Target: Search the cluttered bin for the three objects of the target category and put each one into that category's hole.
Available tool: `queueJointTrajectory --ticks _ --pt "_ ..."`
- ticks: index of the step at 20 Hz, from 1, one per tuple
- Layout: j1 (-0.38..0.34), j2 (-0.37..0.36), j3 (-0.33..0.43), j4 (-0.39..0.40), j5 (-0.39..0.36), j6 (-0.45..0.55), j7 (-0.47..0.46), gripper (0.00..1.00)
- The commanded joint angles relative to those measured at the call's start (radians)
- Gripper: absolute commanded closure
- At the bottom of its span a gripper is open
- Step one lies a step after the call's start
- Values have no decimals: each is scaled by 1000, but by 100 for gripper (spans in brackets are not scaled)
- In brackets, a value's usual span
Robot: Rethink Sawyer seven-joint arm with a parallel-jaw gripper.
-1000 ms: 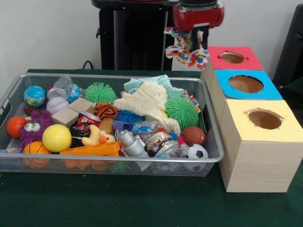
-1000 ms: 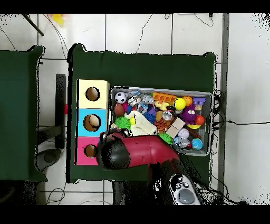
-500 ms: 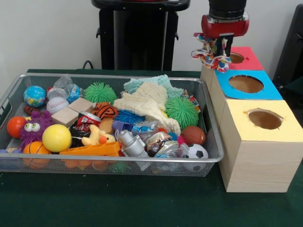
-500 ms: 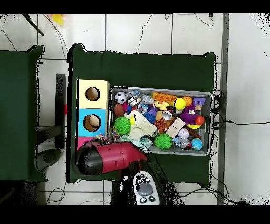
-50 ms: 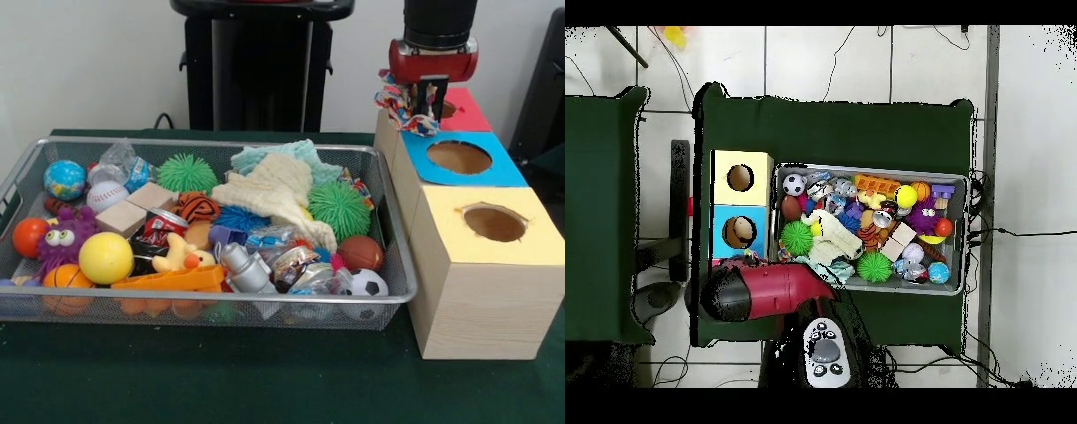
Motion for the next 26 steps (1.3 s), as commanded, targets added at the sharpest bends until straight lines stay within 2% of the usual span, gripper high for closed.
queueJointTrajectory --ticks 1,7,13,15,19,26 --pt "31 -30 -30 -148 82 155 211 100" --pt "34 -92 -36 -155 95 241 182 100" --pt "45 -113 -42 -167 97 281 180 100" --pt "60 -102 -51 -173 95 266 197 100" --pt "66 -27 -51 -196 90 160 202 100" --pt "83 31 -63 -251 95 140 202 100"
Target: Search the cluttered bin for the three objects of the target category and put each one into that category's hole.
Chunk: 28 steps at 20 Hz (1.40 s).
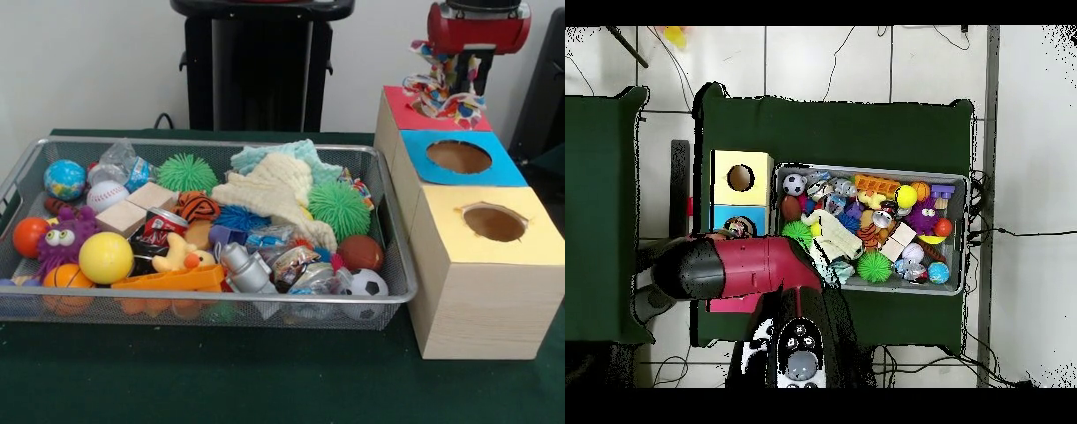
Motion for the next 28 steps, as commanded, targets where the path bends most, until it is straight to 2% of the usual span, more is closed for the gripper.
queueJointTrajectory --ticks 1,5,19,28 --pt "2 78 -1 -82 38 -43 204 100" --pt "5 108 -1 -130 46 -18 198 100" --pt "37 213 -22 -390 61 134 195 100" --pt "63 292 -51 -474 62 136 202 100"
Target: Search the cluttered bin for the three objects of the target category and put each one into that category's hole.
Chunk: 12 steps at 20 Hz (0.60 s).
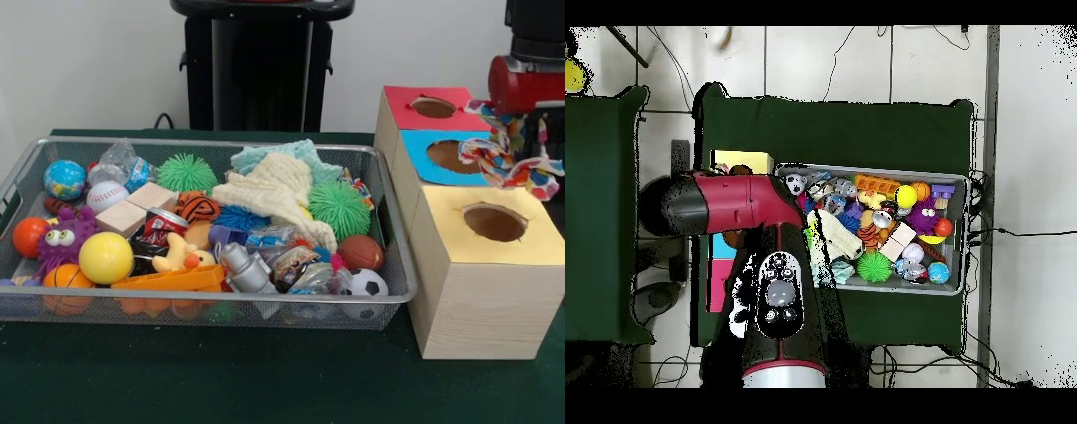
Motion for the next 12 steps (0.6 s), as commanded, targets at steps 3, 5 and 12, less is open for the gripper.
queueJointTrajectory --ticks 3,5,12 --pt "7 150 -20 -105 23 47 203 100" --pt "5 176 -19 -104 24 19 202 100" --pt "16 186 -42 -69 29 -30 220 100"
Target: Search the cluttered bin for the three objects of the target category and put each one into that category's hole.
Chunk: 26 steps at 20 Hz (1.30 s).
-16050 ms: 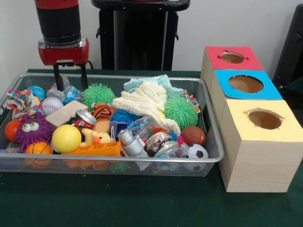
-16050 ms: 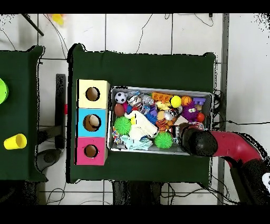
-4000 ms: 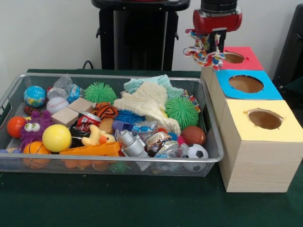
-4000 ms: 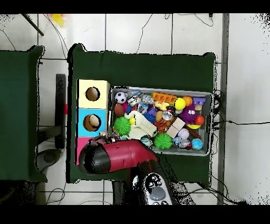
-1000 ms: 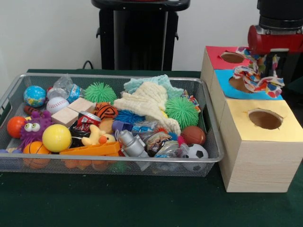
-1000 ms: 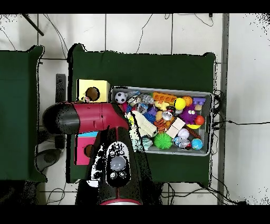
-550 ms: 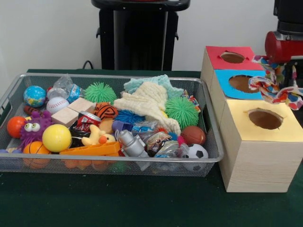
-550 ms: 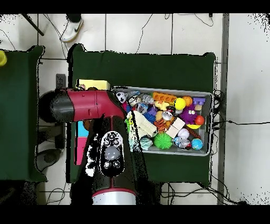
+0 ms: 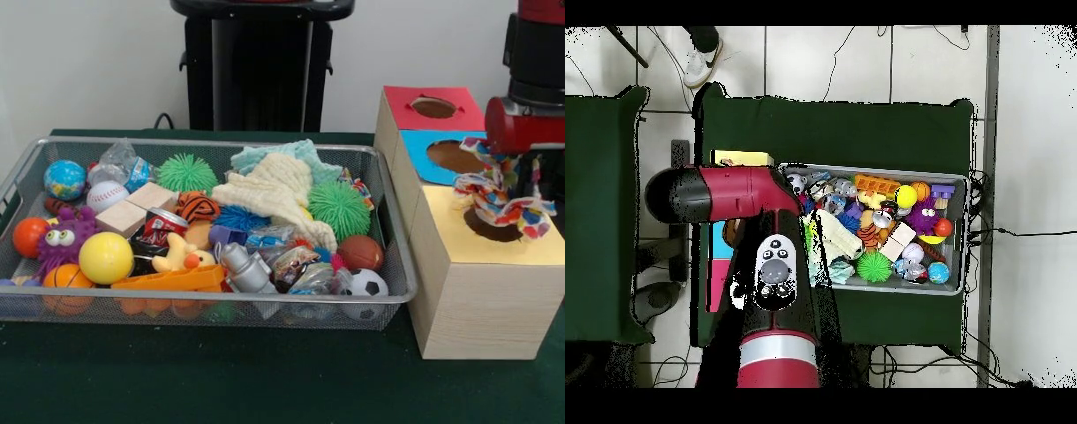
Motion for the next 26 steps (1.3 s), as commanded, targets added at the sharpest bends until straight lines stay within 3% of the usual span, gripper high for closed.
queueJointTrajectory --ticks 1,17,26 --pt "-6 82 -7 14 26 -31 220 100" --pt "19 92 -44 -8 43 -25 211 100" --pt "-23 160 -17 -25 31 -112 164 100"
